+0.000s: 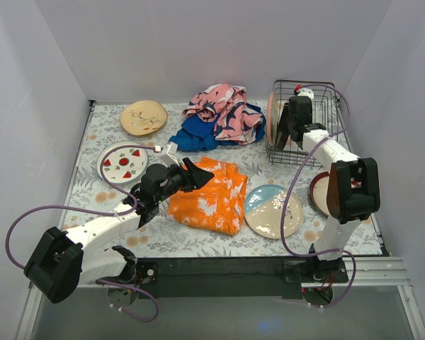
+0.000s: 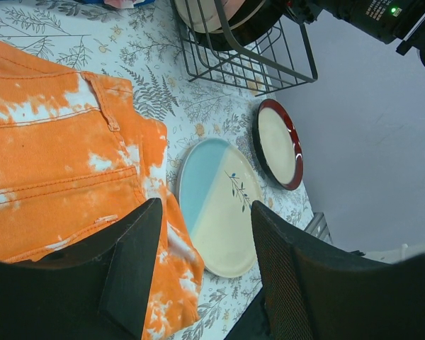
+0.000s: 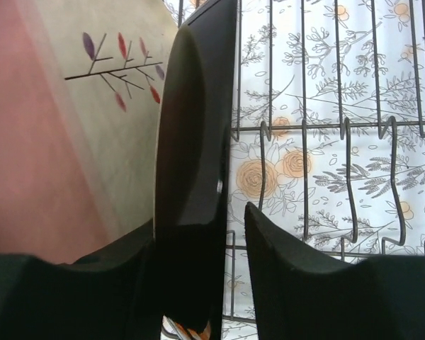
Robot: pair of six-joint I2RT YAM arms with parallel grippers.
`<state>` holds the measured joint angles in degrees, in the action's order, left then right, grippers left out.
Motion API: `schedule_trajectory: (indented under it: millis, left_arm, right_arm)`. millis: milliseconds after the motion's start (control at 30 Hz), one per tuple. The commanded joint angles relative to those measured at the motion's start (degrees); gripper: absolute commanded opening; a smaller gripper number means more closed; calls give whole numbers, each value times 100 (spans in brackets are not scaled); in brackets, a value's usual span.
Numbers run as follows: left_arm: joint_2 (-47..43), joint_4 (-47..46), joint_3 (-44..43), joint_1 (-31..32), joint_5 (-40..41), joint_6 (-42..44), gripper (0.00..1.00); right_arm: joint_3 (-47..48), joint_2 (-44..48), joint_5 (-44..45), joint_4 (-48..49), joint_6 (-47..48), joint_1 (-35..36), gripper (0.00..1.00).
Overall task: Unload the plates from the dish rack
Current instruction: Unload the plate from the dish rack.
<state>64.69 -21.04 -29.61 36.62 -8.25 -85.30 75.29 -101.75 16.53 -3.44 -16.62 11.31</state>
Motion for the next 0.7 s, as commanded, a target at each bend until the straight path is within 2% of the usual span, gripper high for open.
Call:
schedule_trajectory:
  millis: [0,133,167,300,667]
  left_arm:
    - [-193,-6,7,38,78,48,52]
    - [-184,-6,16,38,87,48,52]
    - [-184,-6,7,38,78,40,52]
    - [-149,-6,-1,38,78,39,52]
    - [-149,3,-10,38,95,57,52]
  right_arm:
    - [381,-107,561,-69,132,108,45]
    - [469,-178,588,27,361,187,31]
    - [478,-178,605,45,396,196,22]
    - [425,-82,614,203,502,249,2]
    - [469,331,-88,669,774,301,1]
